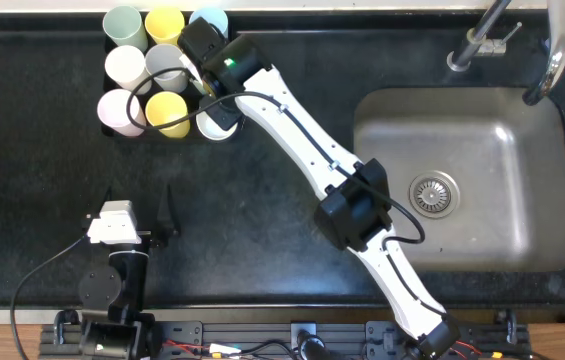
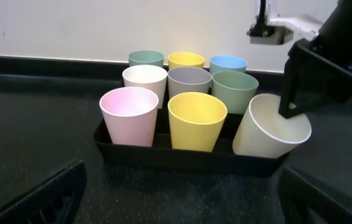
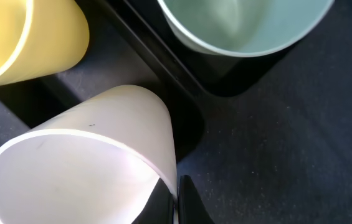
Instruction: Store Cups
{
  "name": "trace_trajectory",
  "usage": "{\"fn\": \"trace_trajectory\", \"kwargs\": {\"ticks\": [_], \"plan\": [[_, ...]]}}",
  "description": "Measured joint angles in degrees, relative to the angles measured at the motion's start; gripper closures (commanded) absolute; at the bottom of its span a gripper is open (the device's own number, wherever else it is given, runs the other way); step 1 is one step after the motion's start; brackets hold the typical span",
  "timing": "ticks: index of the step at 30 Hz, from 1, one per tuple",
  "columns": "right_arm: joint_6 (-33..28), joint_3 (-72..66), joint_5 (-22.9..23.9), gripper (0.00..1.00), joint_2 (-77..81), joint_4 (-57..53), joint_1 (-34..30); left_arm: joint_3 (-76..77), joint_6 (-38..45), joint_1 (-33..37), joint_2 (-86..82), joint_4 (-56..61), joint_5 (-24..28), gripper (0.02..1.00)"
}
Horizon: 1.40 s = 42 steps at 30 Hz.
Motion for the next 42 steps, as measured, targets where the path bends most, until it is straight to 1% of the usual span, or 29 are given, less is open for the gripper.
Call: {"fn": "trace_trajectory", "kwargs": {"ticks": [4, 5, 6, 9, 10, 11, 19, 28, 35, 39, 42], "plan": [[-0.07, 0.00, -0.11, 0.956, 0.31, -0.04, -0.09, 0.00, 0.00, 0.00, 0.00, 0.00, 0.00, 0.020], [-0.07, 0.00, -0.11, 0.906, 0.31, -0.02, -0.11, 0.00, -0.02, 0.00, 0.00, 0.00, 0.00, 0.018], [-0.04, 0.00, -0.15, 0.774, 0.31, 0.00, -0.11, 0.00, 0.00, 0.00, 0.00, 0.00, 0.00, 0.020], [-0.15, 0.00, -0.15, 0.196, 0.35, 0.17, -0.11, 0.00, 0.00, 0.00, 0.00, 0.00, 0.00, 0.020], [-0.22, 0.00, -0.13, 0.042, 0.37, 0.33, -0.11, 0.00, 0.00, 0.00, 0.00, 0.00, 0.00, 0.020], [-0.26, 0.00, -0.11, 0.005, 0.37, 0.48, -0.11, 0.00, 0.00, 0.00, 0.00, 0.00, 0.00, 0.023], [-0.44, 0.02, 0.28, 0.003, 0.74, 2.05, -0.17, 0.00, 0.00, 0.00, 0.00, 0.00, 0.00, 0.020], [1.53, 2.19, 4.13, 0.003, 0.74, 3.76, -2.12, 0.00, 0.00, 0.00, 0.00, 0.00, 0.00, 0.020], [2.58, 11.45, 5.27, 0.003, -0.79, 2.38, -6.56, 0.00, 0.00, 0.00, 0.00, 0.00, 0.00, 0.020], [5.11, 15.26, 5.42, 0.003, -5.40, -0.55, -10.10, 0.00, 0.00, 0.00, 0.00, 0.00, 0.00, 0.023], [7.96, 16.11, 4.85, 0.005, -12.00, -5.62, -14.88, 0.00, 0.00, 0.00, 0.00, 0.00, 0.00, 0.018]]}}
